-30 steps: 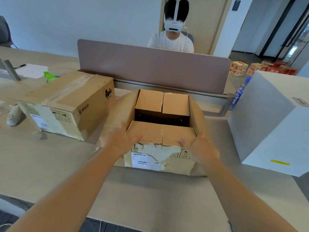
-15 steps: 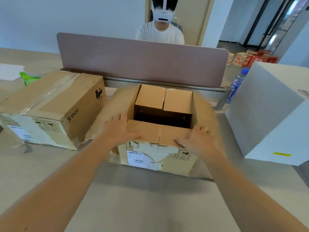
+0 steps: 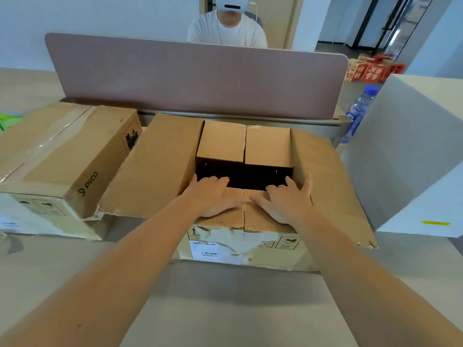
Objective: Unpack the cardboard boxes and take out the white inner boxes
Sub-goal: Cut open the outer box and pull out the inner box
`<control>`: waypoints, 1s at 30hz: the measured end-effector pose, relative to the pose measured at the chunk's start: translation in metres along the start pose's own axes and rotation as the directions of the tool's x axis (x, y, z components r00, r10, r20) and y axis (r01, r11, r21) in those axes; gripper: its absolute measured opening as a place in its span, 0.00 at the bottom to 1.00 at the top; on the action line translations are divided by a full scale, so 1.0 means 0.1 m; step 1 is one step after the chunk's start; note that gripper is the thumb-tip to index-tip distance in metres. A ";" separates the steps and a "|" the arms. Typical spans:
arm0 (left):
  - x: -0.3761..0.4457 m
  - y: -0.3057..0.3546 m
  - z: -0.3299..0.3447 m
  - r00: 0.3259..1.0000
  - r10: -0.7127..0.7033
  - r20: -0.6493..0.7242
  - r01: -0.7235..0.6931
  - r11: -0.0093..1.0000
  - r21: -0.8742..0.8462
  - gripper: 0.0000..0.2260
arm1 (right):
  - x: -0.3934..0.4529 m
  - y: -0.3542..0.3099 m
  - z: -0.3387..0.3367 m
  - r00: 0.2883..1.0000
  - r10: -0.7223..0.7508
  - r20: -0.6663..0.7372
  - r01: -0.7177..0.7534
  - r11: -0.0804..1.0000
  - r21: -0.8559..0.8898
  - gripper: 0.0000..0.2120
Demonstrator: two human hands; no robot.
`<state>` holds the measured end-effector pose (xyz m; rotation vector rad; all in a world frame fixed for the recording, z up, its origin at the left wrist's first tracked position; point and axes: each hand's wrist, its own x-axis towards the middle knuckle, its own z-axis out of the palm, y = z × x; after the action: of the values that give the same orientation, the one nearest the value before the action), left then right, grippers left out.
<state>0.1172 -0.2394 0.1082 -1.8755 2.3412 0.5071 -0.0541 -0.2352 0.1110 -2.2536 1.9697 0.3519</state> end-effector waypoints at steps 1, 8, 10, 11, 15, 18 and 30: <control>-0.01 -0.01 -0.01 0.999 0.014 -0.051 -0.015 0.999 -0.030 0.35 | 0.00 0.01 -0.02 1.000 0.003 -0.020 -0.002 1.000 0.018 0.31; -0.28 0.01 -0.31 0.892 0.099 -0.441 -0.096 0.995 0.029 0.22 | -0.25 0.10 -0.40 0.958 -0.041 -0.285 0.086 0.985 0.148 0.22; -0.43 0.06 -0.41 0.859 0.104 -0.501 -0.098 0.994 0.039 0.23 | -0.41 0.13 -0.51 0.934 -0.079 -0.347 0.137 0.980 0.147 0.21; -0.52 0.08 -0.45 0.842 0.105 -0.529 -0.094 0.994 0.046 0.24 | -0.51 0.14 -0.56 0.920 -0.101 -0.378 0.164 0.977 0.139 0.21; -0.93 0.20 -0.50 0.784 0.084 -0.615 -0.072 0.996 0.045 0.23 | -0.97 0.18 -0.71 0.852 -0.189 -0.489 0.251 0.966 0.064 0.18; -1.27 0.32 -0.49 0.738 0.054 -0.673 -0.036 0.999 0.041 0.20 | -1.27 0.19 -0.72 0.773 -0.233 -0.590 0.319 0.947 0.044 0.16; -1.93 0.52 0.37 0.962 -0.248 -0.118 0.227 0.960 -0.167 0.24 | -1.63 0.14 0.13 0.942 -0.334 -0.045 0.335 0.914 0.227 0.20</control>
<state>0.1080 -0.0390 0.1379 -2.2928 2.1657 0.5589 -0.0888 -0.0772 0.1413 -2.3738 1.4916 0.0710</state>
